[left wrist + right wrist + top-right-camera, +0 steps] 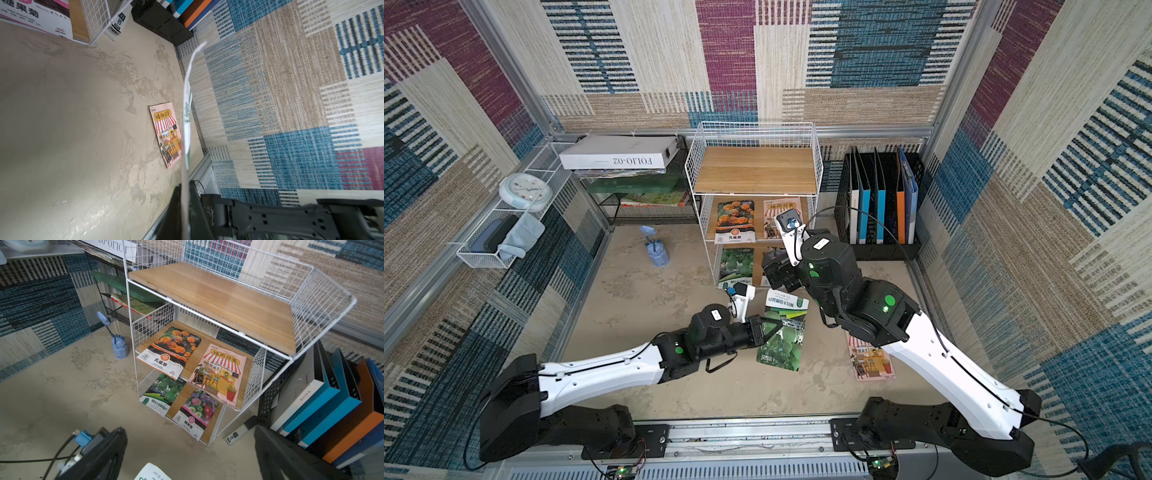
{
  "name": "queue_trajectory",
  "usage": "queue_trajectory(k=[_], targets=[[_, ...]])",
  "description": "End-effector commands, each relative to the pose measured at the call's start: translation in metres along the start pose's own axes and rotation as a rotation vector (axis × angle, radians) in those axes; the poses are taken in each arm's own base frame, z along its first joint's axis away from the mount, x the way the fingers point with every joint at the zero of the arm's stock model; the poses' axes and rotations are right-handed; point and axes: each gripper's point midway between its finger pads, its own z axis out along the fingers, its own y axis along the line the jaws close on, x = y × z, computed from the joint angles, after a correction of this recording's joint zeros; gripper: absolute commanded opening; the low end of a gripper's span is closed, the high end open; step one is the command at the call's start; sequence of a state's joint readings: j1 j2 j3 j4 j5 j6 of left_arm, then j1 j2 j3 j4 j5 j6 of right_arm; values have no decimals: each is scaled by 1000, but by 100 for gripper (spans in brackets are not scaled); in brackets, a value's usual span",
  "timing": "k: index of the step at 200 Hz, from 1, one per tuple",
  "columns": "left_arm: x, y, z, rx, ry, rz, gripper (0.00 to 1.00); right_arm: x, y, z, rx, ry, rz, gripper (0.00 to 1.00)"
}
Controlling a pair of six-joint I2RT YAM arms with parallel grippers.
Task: Take the seed bag off the shelf
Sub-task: Place the seed packet at the center of the board.
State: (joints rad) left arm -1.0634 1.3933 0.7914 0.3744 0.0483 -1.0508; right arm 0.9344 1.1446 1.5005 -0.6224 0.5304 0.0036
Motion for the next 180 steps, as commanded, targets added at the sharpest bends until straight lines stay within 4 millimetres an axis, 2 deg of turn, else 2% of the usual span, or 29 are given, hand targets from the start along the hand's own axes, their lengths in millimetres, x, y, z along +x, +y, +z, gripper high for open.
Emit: queue_trajectory(k=[1,5,32,66,114,148,180], targets=[[-11,-9,24,30,-186,-24,0,17,-6,-1,35,37,72,100],[-9,-14,30,52,-203,-26,0,19,-6,-1,35,38,75,100],[15,-4,68,54,-228,-36,0,29,-7,-6,26,30,110,100],[26,15,102,30,-248,-98,0,46,-6,-11,7,34,138,100],[56,57,128,-97,-212,-153,0,70,-5,-11,7,63,157,100],[71,70,141,-148,-183,-155,0,76,-4,-11,2,68,158,100],[75,85,141,-213,-178,-155,0,80,-3,-11,-2,73,156,99]])
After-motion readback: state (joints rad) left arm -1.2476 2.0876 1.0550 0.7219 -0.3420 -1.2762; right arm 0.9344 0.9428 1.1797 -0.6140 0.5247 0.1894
